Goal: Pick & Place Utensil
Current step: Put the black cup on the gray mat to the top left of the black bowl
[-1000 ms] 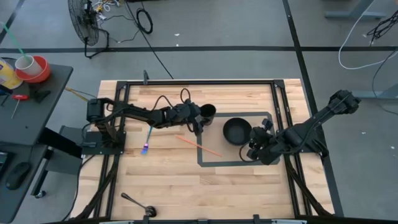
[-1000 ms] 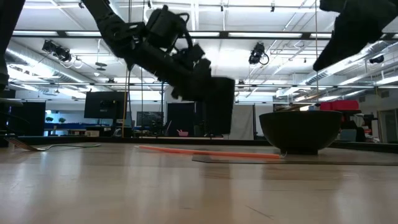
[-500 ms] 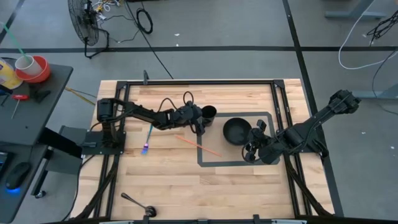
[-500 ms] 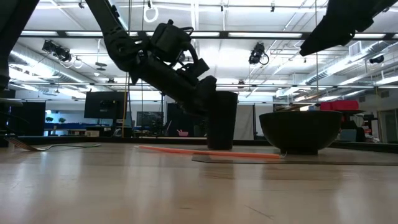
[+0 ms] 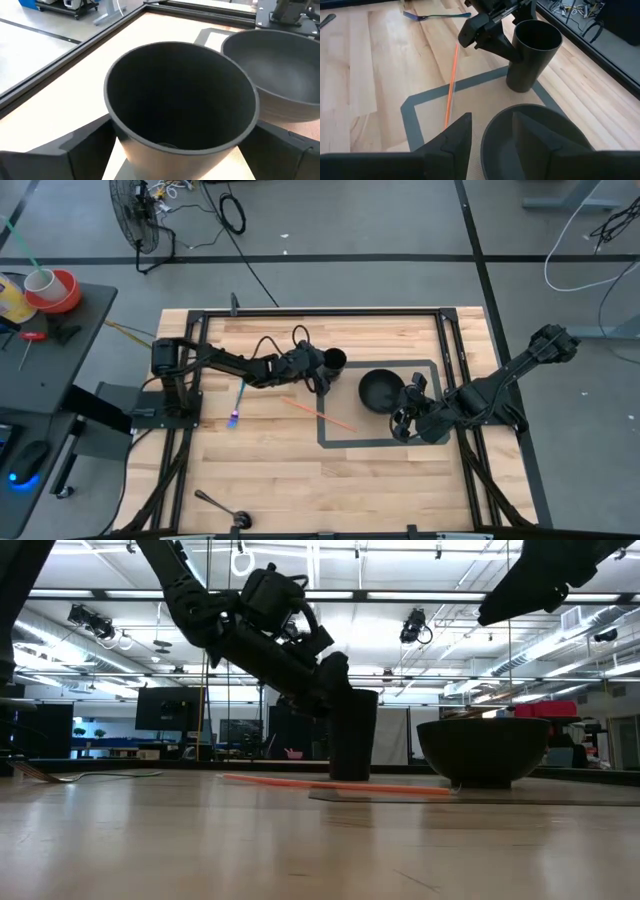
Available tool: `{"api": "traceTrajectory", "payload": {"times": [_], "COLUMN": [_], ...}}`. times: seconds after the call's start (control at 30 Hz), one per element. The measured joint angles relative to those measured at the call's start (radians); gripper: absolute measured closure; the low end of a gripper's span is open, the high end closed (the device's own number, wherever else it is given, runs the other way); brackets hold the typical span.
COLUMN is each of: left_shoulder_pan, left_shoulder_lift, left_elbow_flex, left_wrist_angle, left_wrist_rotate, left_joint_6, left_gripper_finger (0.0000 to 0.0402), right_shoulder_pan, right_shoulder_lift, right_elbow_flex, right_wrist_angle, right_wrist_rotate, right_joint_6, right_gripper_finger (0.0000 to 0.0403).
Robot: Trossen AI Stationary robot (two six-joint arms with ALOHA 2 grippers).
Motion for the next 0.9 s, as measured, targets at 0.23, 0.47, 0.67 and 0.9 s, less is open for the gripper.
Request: {"api": "traceTrajectory", "payload": {"times": [0.23,0.47,0.67,0.9], "left_shoulder_pan": [0.000,0.000,-0.001,-0.019], "left_shoulder_lift": [-0.052,-0.068,-0.054,-0.004], "left_elbow_flex": [-0.001,0.000,0.000,0.000], "left_wrist_angle": [-0.041,-0.030,-0.035,0.033], "left_wrist_rotate": [0.007,0.083,0.034,0.042], "left_joint_6": [0.000,-0.031,-0.030,-0.033], "left_gripper_finger": [0.0021,0.0021,0.0021,0.0021], "right_shoulder_pan": [0.000,0.000,0.000,0.000], "right_shoulder_lift": [0.000,0.000,0.000,0.000], "right_elbow_flex": [0.000,0.000,0.000,0.000], "right_wrist_angle": [0.017,0.028,0.043,0.059], "right_wrist_rotate": [-0.016,-0.015,-0.011,-0.010], "right_joint_6": [0.000,0.000,-0.001,-0.023], "right_gripper_finger": [0.0259,0.0259,0.0259,0.0259]}}
